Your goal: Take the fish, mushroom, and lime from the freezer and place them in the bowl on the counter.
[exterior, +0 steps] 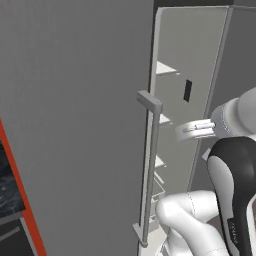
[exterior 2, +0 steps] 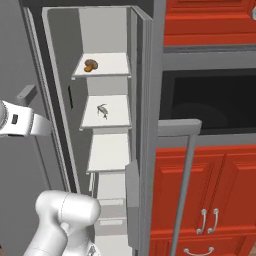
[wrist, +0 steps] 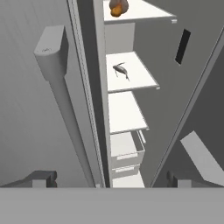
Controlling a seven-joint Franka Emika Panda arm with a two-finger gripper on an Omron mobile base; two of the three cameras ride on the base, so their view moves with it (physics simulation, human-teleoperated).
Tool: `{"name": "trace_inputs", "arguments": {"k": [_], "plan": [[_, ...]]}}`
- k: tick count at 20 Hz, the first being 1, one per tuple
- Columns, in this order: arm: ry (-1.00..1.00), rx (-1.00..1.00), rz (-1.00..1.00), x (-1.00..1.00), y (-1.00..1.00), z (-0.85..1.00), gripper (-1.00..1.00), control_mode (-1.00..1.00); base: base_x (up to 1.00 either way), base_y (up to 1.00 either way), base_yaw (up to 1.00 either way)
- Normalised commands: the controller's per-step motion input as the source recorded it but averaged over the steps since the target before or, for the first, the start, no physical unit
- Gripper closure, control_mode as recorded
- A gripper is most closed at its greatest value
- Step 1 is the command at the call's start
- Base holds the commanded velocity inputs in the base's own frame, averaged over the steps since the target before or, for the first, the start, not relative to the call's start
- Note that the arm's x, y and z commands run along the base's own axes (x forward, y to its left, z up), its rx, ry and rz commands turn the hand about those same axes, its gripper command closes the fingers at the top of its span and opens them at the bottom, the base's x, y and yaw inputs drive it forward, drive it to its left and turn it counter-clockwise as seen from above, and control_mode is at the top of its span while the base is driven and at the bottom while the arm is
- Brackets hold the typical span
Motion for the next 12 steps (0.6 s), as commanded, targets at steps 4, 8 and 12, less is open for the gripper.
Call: {"name": "trace_inputs", "arguments": {"k": [4,8,12], "plan": [[0.0,0.0,0.0,0.0,0.0,0.0,-1.0,1.0,-0.2,-1.0,0.0],[0.0,0.0,0.0,0.0,0.0,0.0,-1.0,1.0,-0.01,-0.74,-0.09],[0.0,0.0,0.0,0.0,0.0,0.0,-1.0,1.0,0.38,-0.32,0.0]]}}
